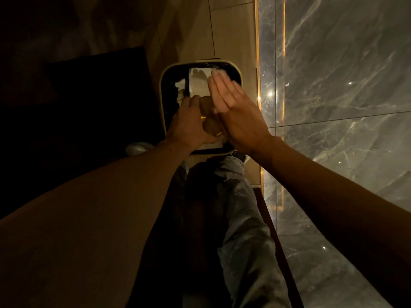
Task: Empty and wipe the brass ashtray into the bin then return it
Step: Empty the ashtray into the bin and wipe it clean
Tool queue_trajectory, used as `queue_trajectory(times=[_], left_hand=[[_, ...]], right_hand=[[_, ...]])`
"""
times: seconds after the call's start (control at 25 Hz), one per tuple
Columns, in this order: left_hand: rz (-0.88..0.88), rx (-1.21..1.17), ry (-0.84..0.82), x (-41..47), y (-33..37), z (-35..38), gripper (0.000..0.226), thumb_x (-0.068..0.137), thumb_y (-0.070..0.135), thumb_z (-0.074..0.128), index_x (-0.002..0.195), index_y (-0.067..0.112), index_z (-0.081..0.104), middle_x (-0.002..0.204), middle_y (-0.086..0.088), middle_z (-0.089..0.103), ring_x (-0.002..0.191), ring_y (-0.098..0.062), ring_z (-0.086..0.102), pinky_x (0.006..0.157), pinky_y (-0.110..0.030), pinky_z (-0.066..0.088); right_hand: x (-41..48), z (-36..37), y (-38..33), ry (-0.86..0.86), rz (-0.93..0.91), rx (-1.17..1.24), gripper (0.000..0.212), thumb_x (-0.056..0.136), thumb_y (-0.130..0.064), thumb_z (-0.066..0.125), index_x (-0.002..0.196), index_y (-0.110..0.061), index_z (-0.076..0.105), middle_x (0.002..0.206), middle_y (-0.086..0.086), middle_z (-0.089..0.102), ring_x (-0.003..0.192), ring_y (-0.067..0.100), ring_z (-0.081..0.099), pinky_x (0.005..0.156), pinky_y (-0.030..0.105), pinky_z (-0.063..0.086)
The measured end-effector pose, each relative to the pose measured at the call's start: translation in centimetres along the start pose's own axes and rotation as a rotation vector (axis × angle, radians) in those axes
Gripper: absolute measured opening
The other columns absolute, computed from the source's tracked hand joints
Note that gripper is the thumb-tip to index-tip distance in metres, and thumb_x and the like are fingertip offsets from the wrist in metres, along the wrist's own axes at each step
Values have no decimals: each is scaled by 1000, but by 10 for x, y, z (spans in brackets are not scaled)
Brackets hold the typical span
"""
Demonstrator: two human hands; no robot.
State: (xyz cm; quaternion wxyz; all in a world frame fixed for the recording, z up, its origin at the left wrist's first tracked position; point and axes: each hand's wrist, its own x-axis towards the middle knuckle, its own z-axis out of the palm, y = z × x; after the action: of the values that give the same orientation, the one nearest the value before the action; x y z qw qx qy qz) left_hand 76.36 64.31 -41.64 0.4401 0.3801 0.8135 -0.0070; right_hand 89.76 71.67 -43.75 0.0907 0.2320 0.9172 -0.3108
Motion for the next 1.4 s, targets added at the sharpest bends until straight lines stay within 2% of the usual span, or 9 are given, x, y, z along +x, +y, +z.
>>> queue_trajectory(times=[0.12,0.4,0.56,0.68,0.84,1.0,1.16,1.32,1.4], left_hand=[[-15,40,-11,-2,0,0,104,55,42,90,141,11,39,143,-9,41,129,-27,46,102,-37,43],[-20,24,-2,-8,-2,4,103,56,40,90,140,11,40,142,-10,42,128,-28,47,101,-36,42],[-18,-42,20,-9,-1,5,97,54,41,91,134,13,45,138,-8,44,124,-27,51,96,-36,45],[-33,27,-24,-13,0,4,108,56,46,89,143,10,36,145,-10,39,133,-28,42,105,-37,40],[16,-14,-11,-14,-2,3,99,51,50,89,132,11,46,135,-9,47,123,-24,50,93,-32,43],[-11,0,-31,-11,1,7,101,52,48,90,135,13,44,139,-9,46,129,-26,47,102,-36,42],[-13,-10,-12,-10,0,8,103,48,54,89,132,13,46,137,-8,48,127,-25,48,99,-36,44],[-76,-29,-13,-11,0,10,101,46,50,90,131,15,49,134,-7,49,123,-25,51,100,-34,45],[-93,-61,12,-12,-1,11,98,45,50,91,127,16,50,130,-7,51,119,-25,53,95,-36,48]], right_hand=[[-6,10,3,-126,-96,-7,59,103,-32,28,152,-2,15,160,21,15,150,35,14,120,50,24],[-13,10,3,-152,-129,-73,60,101,-22,39,152,-2,15,160,21,16,149,36,15,121,46,18],[-9,1,-4,-25,-48,-7,58,102,-24,33,152,-2,14,161,19,15,150,32,14,123,43,17],[-16,8,5,-181,-90,-9,60,104,-28,37,153,-6,11,162,17,11,150,33,14,122,47,21],[-7,-5,-4,-2,-77,-11,57,101,-26,31,150,1,19,158,23,23,148,34,20,121,42,16],[-14,4,-3,-169,-126,18,62,98,-33,21,151,0,20,159,23,21,148,37,19,122,49,16],[1,-8,-16,22,-6,43,55,101,-24,29,150,1,20,158,22,24,149,33,19,122,44,18],[-7,5,-10,-210,-102,46,60,101,-35,23,152,-2,20,160,20,21,150,32,17,123,47,18],[0,-6,-15,-61,-31,57,62,98,-33,23,150,0,22,159,21,23,149,33,18,122,42,16]])
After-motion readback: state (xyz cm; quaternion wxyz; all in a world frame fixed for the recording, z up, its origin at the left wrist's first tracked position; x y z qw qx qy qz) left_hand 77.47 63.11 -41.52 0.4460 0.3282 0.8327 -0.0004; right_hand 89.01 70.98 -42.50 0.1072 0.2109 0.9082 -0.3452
